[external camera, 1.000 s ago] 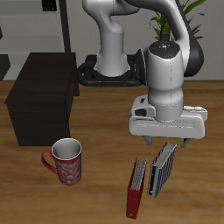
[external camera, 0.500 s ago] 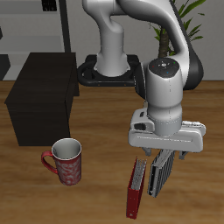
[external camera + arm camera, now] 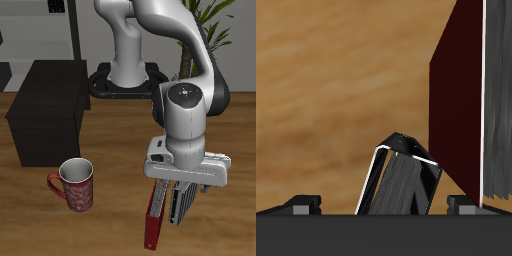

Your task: Place the striped book upright on top of the shelf and place the red book upright on top of the shelf

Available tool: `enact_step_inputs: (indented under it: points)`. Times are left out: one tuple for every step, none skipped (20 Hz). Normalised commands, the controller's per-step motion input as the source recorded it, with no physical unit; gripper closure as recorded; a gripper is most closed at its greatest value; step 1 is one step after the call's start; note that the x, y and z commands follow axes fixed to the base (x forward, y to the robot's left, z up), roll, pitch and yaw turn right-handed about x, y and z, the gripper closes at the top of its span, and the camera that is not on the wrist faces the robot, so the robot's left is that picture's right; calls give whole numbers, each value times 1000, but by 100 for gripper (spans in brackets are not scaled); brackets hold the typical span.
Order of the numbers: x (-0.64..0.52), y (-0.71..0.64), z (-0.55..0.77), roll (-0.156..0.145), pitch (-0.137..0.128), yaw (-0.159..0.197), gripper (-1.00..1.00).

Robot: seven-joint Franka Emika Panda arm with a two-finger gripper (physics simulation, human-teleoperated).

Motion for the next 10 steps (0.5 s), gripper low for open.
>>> enact_step_inputs:
  points:
    - [-30, -1, -342, 14, 43, -59, -100]
    - [-84, -44, -188, -22, 16, 16, -100]
    - [-104, 53, -219, 17, 1, -16, 100]
    - [-83, 120, -202, 123, 38, -16, 100]
    - [-77, -35, -78, -69, 57, -5, 100]
    - [-119, 39, 39, 25, 4, -33, 100]
    - [-25, 61, 45, 40, 0, -26, 100]
    - [-193, 51, 215, 17, 1, -31, 100]
    - [-79, 74, 114, 39, -20, 15, 100]
    - [-104, 8, 223, 5, -8, 14, 100]
